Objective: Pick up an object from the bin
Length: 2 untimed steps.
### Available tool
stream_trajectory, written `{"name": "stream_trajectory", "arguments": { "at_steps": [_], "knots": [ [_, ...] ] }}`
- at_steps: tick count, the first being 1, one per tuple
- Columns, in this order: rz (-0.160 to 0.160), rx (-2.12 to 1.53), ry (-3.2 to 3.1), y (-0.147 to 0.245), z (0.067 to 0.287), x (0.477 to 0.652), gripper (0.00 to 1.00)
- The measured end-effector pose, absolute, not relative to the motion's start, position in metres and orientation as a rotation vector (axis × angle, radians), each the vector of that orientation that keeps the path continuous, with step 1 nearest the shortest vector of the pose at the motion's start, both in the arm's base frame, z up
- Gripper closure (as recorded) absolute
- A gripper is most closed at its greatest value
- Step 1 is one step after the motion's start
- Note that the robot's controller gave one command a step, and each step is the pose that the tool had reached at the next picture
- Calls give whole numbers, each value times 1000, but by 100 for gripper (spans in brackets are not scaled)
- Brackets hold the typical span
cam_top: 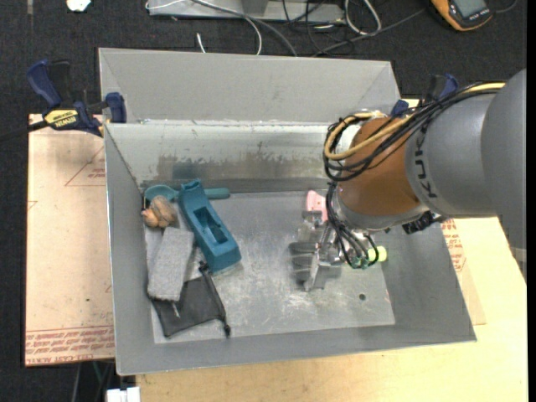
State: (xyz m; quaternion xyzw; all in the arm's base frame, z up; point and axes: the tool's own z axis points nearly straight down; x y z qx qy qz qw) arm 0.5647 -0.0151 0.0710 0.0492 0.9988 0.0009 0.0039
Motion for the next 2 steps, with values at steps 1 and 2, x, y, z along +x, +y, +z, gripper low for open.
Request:
{"name": "stream_trajectory", "arguments": {
  "at_steps": [1, 2],
  "knots": [
    [3, 154, 3130, -15, 71, 565, 100],
    [3, 154, 3130, -15, 71, 565, 100]
  ]
}}
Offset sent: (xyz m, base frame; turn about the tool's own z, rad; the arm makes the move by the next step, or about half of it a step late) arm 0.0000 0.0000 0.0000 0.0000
